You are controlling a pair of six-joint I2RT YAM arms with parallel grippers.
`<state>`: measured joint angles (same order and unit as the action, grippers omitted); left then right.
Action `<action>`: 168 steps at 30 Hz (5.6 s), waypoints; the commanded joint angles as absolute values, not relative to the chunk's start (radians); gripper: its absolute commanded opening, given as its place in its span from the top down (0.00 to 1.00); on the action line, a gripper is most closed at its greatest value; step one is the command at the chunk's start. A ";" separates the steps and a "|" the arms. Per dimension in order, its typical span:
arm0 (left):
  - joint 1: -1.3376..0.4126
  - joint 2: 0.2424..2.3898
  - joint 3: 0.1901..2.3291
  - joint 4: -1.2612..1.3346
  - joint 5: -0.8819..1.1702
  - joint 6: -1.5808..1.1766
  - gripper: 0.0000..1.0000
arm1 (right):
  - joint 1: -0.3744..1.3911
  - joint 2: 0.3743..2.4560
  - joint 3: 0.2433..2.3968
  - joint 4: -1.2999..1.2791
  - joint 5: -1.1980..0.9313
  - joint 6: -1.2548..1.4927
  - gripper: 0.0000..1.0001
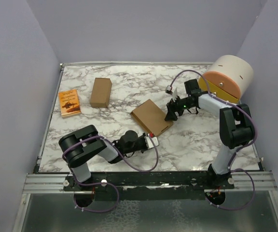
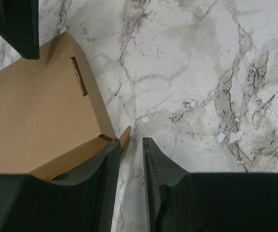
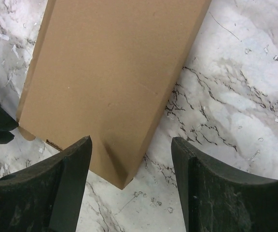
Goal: Fold the paper box
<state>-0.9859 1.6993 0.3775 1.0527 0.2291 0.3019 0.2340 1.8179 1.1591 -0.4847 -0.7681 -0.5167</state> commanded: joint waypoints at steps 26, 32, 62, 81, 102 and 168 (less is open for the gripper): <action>-0.979 1.597 0.277 1.239 0.233 0.242 0.53 | 0.230 1.842 1.191 -0.507 -0.749 -0.488 0.34; -0.959 1.527 0.293 1.062 0.332 0.340 0.53 | 0.230 1.846 1.194 -0.514 -0.751 -0.492 0.34; -0.978 1.690 0.445 0.915 0.260 0.461 0.69 | 0.230 1.865 1.206 -0.534 -0.760 -0.505 0.33; -0.978 1.690 0.439 0.924 0.232 0.455 0.77 | 0.230 1.869 1.208 -0.538 -0.762 -0.506 0.33; -0.979 1.671 0.412 0.936 0.273 0.448 0.75 | 0.230 1.874 1.212 -0.546 -0.764 -0.509 0.32; -0.992 1.643 0.332 1.007 0.107 0.317 1.00 | 0.230 1.895 1.150 -0.463 -0.881 -0.321 0.37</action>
<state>-0.9886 1.6642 0.3569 0.9874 0.1429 0.3485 0.2340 1.8854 1.1725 -0.5167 -0.8074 -0.3920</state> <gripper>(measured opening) 0.010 0.630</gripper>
